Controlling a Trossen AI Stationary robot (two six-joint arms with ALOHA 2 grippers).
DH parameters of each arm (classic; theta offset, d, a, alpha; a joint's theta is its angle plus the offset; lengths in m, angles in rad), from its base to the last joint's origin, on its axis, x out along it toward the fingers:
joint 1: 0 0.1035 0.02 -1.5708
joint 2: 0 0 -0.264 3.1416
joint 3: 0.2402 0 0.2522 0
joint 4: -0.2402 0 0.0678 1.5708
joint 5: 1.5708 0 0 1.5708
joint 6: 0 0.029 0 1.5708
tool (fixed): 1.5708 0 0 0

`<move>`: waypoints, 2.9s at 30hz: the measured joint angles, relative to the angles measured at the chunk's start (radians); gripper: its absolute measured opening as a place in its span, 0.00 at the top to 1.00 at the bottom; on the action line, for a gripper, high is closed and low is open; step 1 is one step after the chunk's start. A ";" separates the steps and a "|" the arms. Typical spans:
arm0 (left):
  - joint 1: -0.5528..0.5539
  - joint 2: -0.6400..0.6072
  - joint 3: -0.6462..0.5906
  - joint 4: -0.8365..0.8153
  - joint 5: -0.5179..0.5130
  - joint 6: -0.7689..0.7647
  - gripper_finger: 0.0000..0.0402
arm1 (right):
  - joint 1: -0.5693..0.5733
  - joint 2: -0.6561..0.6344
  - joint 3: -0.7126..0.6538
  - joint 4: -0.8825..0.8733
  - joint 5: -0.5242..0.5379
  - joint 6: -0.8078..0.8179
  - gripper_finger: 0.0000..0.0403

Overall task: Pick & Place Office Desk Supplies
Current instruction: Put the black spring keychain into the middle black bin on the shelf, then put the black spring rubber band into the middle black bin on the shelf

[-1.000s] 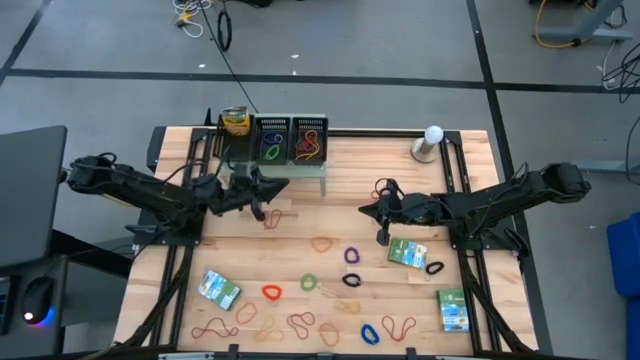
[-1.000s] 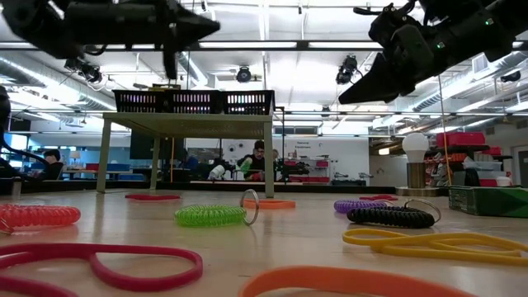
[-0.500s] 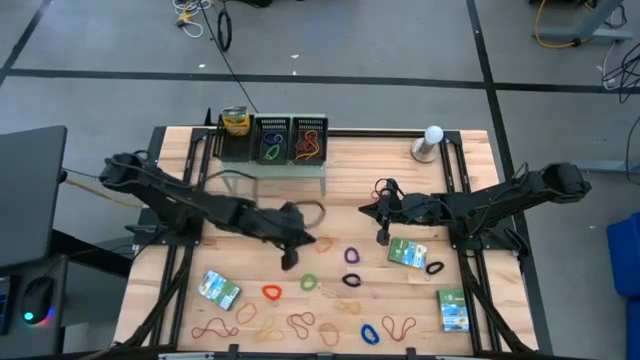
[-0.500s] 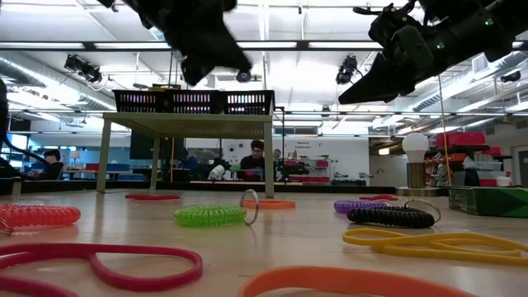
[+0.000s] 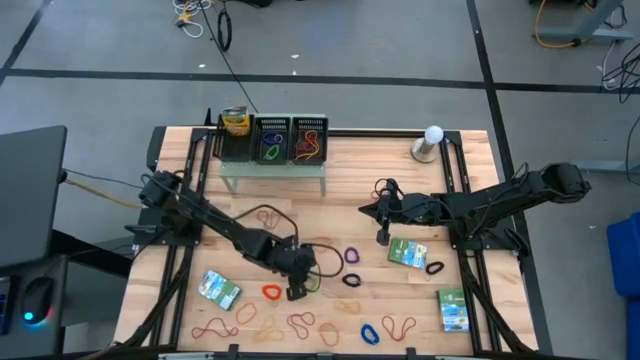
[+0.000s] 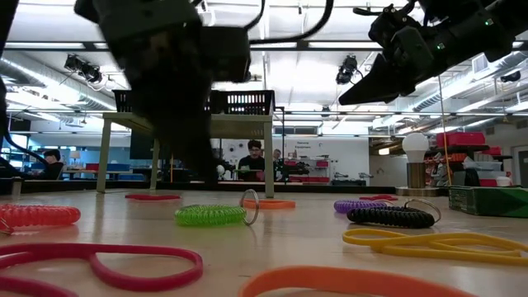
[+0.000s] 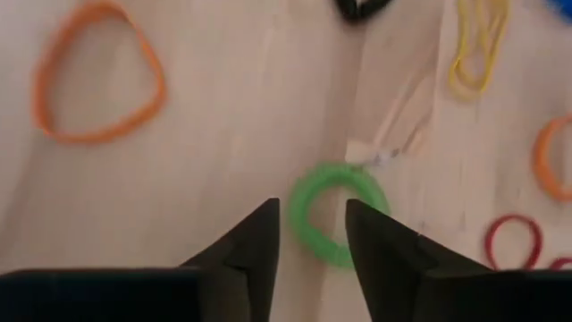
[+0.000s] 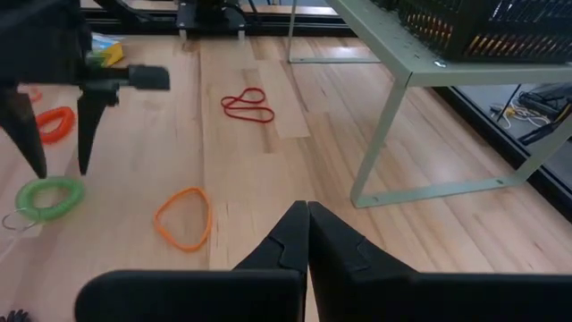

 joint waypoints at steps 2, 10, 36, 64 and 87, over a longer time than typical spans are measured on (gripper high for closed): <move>-0.015 0.018 0.000 -0.001 0.022 -0.009 0.62 | 0.000 0.000 0.000 -0.001 0.000 0.005 0.98; -0.120 0.001 0.002 -0.213 0.026 0.003 0.62 | 0.000 0.000 0.000 -0.001 0.000 0.008 0.98; -0.168 -0.044 -0.318 0.481 -0.093 0.012 0.98 | 0.175 0.391 0.249 -0.313 -0.370 0.292 0.79; -0.063 -0.042 -0.370 0.568 -0.181 -0.011 0.94 | 0.295 0.597 0.272 -0.141 -0.217 0.412 0.77; -0.017 0.043 -0.369 0.951 -0.137 -0.479 0.67 | 0.282 0.567 0.271 -0.017 -0.012 0.259 0.97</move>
